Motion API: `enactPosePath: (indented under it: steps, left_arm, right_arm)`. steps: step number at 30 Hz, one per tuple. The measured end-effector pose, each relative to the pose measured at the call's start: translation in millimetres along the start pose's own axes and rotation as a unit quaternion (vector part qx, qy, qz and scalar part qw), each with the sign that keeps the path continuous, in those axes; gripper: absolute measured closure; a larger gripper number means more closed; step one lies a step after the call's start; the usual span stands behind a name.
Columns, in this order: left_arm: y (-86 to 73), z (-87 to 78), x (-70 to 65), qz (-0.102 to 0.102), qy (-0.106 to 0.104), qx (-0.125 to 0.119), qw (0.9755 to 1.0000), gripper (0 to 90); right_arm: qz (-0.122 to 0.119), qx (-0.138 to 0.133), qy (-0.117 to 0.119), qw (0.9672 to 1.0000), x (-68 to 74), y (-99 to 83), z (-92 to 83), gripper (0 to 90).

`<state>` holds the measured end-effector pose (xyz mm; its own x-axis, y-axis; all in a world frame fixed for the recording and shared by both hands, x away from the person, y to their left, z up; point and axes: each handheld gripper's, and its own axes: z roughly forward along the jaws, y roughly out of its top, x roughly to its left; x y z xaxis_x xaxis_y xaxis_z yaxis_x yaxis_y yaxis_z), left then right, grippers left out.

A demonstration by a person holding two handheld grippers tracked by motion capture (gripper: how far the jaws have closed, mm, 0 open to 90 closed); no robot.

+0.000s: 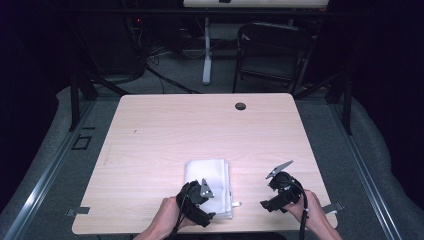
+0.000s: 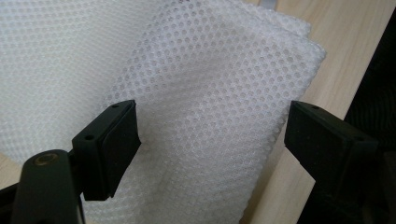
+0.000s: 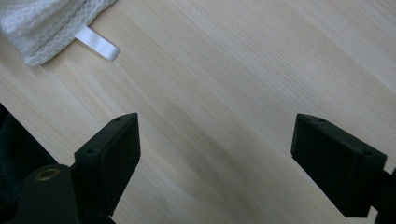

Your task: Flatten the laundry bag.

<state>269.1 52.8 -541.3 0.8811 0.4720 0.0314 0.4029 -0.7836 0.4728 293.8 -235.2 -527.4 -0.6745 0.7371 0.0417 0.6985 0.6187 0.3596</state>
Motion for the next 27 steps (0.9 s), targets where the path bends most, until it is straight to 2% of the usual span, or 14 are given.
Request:
enactPosePath:
  steps: [2, 8, 12, 13, 15, 16, 17, 24, 25, 27]
  left_arm:
    - [2.2, 5.0, -1.3, 0.007, 0.006, 0.011, 0.9999, 18.2]
    - [3.3, 11.6, -1.9, 0.013, 0.017, 0.022, 0.9995, 20.0]
    - [2.8, 14.4, -3.1, 0.026, 0.014, 0.024, 0.9993, 25.5]
    - [2.7, 14.0, -2.5, 0.028, 0.008, 0.020, 0.9994, 31.8]
    - [2.8, 14.3, -2.2, 0.032, 0.008, 0.023, 0.9992, 33.9]
    - [2.6, 14.3, -1.6, 0.031, 0.005, 0.023, 0.9993, 33.9]
    - [1.7, 14.4, -0.7, 0.028, -0.004, 0.018, 0.9994, 39.2]
    - [1.2, 13.2, 3.2, 0.027, -0.009, 0.017, 0.9994, 45.6]
    - [1.2, 13.0, 4.0, 0.027, -0.009, 0.016, 0.9995, 47.4]
    - [0.7, 12.7, 5.8, 0.027, -0.017, 0.013, 0.9994, 51.9]
  right_arm:
    - [0.003, -0.004, 0.001, 1.0000, 1.6, 0.0, 1.4, 15.7]
    - [-0.001, -0.003, 0.006, 1.0000, 2.8, -1.8, 1.8, 15.8]
    - [-0.002, -0.006, 0.010, 0.9999, 4.0, -1.5, 2.2, 16.1]
    - [-0.006, -0.001, 0.010, 0.9999, 4.2, -1.1, 2.0, 16.1]
    - [-0.009, 0.002, 0.014, 0.9999, 4.7, -1.1, 2.6, 16.3]
    - [-0.009, 0.002, 0.014, 0.9999, 4.7, -1.1, 2.6, 16.3]
    - [-0.011, 0.003, 0.018, 0.9998, 5.3, -1.3, 2.9, 16.3]
    - [-0.018, 0.004, 0.020, 0.9996, 8.0, 0.0, 3.6, 16.8]
    - [-0.011, -0.004, 0.027, 0.9996, 9.3, -0.2, 4.6, 16.8]
    - [-0.018, 0.004, 0.024, 0.9995, 9.4, 0.7, 4.4, 17.0]
